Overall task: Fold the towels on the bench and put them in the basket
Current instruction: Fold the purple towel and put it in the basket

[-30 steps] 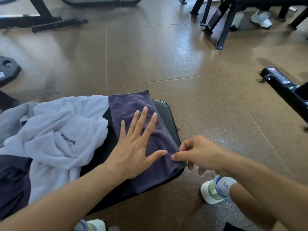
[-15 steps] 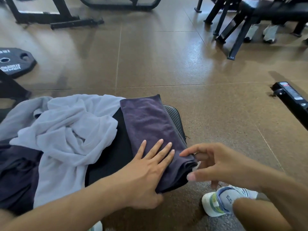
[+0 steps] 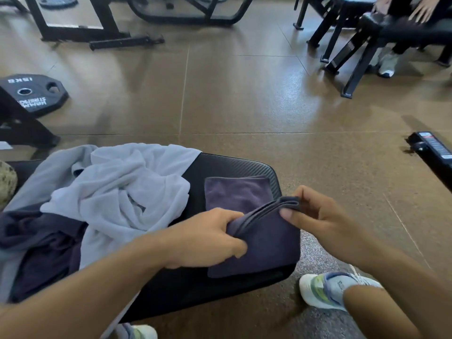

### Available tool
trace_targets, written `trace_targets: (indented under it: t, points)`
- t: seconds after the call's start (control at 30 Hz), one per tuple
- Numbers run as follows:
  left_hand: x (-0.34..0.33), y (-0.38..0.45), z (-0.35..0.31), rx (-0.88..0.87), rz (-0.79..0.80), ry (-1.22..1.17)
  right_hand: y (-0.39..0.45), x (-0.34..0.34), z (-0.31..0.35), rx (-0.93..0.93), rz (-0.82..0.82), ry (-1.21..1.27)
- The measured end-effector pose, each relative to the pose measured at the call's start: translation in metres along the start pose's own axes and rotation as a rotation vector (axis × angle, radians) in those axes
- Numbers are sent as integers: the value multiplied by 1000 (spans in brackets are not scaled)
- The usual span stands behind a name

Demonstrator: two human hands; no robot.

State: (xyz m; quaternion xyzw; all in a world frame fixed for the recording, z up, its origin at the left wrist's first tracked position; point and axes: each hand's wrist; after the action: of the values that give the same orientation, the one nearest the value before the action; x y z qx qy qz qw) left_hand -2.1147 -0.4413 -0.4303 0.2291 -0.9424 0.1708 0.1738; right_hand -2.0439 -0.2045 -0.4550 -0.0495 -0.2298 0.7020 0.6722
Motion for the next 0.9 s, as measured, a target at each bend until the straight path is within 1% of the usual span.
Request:
trace_targets:
  t: [0.03, 0.07, 0.17, 0.2, 0.27, 0.3, 0.37, 0.43, 0.53, 0.67, 0.77, 0.9]
  points:
    - [3, -1, 2, 37, 18, -39, 3, -5, -1, -32, 43, 53]
    - [5, -2, 4, 64, 22, -77, 6, -10, -1, -64, 51, 71]
    - [12, 0, 8, 78, -10, -155, 20, -20, -10, -142, -57, 13]
    - [15, -1, 9, 71, -17, -139, 26, -23, -14, -146, -91, 0]
    - [22, 0, 15, 21, -62, 0, 36, -25, -18, -157, -153, 11]
    - [25, 1, 18, -12, -121, 77, 41, -25, -19, -146, -184, 16]
    - [29, 5, 27, -63, -290, 170, 48, -26, -17, -103, -225, 16]
    - [34, 11, 38, -84, -442, 269, 57, -26, -16, -65, -285, -7]
    - [41, 21, 48, -97, -536, 374, 73, -20, -16, -54, -416, -78]
    - [44, 35, 56, -95, -552, 436, 91, -16, -14, -115, -466, -247]
    - [46, 41, 64, -51, -522, 471, 99, -16, -12, -158, -491, -296]
    - [47, 47, 71, 12, -478, 548, 103, -9, -5, -199, -422, -365]
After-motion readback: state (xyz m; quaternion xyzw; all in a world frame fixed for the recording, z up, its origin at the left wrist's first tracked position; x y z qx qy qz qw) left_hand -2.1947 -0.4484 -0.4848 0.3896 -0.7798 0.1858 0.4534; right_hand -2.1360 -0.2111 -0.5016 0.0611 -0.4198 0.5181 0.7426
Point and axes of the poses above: each hand's wrist, its own y-axis towards the middle knuckle, its own x-axis out of the back of the hand, z = x × y, and after that the axes turned 15 degrees about -x, right-handed
